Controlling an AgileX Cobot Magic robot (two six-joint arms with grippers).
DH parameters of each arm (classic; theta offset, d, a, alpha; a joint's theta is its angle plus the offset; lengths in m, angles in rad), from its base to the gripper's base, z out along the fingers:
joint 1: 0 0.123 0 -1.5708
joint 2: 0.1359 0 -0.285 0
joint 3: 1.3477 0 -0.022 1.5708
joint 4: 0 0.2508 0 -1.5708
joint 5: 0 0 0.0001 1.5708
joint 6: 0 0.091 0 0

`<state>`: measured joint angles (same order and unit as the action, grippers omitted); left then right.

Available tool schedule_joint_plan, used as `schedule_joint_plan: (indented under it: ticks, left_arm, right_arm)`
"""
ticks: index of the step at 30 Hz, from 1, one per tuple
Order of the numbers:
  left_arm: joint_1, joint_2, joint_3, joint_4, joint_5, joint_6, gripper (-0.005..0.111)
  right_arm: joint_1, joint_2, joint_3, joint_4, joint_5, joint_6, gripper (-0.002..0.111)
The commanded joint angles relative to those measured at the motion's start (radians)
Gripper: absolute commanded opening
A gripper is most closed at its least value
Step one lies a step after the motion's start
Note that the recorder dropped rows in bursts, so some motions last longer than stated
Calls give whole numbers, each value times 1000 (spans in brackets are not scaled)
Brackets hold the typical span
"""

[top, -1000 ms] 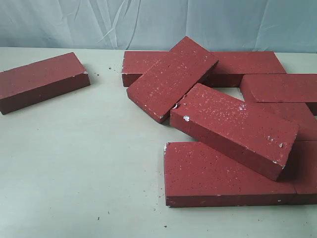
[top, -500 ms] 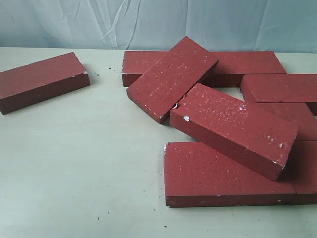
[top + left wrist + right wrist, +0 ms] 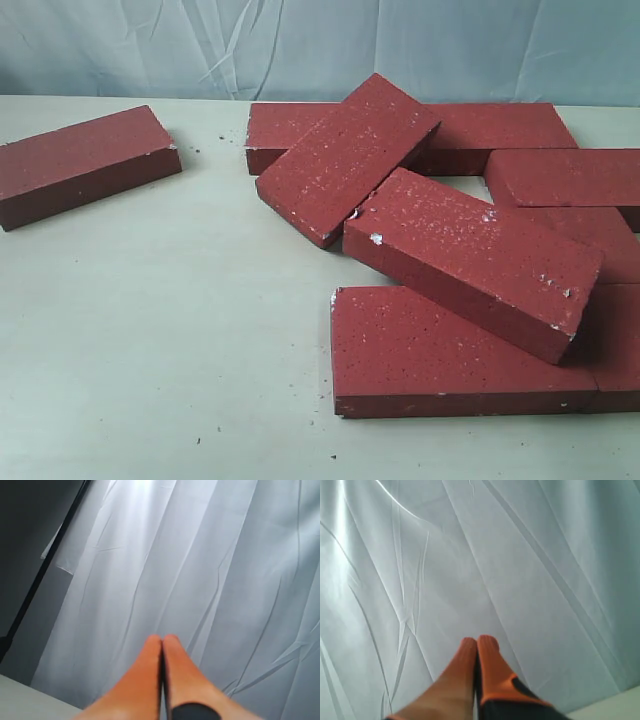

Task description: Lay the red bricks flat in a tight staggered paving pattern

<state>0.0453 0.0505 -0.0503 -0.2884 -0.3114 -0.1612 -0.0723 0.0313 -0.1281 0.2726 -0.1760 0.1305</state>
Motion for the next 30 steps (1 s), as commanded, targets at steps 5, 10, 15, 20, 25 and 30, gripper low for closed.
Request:
schedule_joint_plan:
  ticks: [5, 10, 15, 20, 25, 30]
  left_arm:
    - [2, 328, -206, 59, -34, -104, 0]
    - [2, 570, -372, 200, -55, -204, 0]
    - [2, 750, -544, 377, 94, -206, 0]
    - [-11, 887, -655, 533, 235, -206, 0]
    - [-126, 1003, -738, 644, 365, -195, 0]
    - [-267, 1139, -847, 717, 586, -154, 0]
  right_arm:
    - [4, 201, -177, -53, -14, 2, -1]
    - [4, 360, -291, -91, -20, 2, -1]
    - [4, 485, -383, -109, -14, 2, -1]
    - [4, 601, -485, -195, 78, -26, -1]
    - [4, 699, -612, -318, 304, -31, -1]
    - [4, 807, -737, -436, 581, -40, -1]
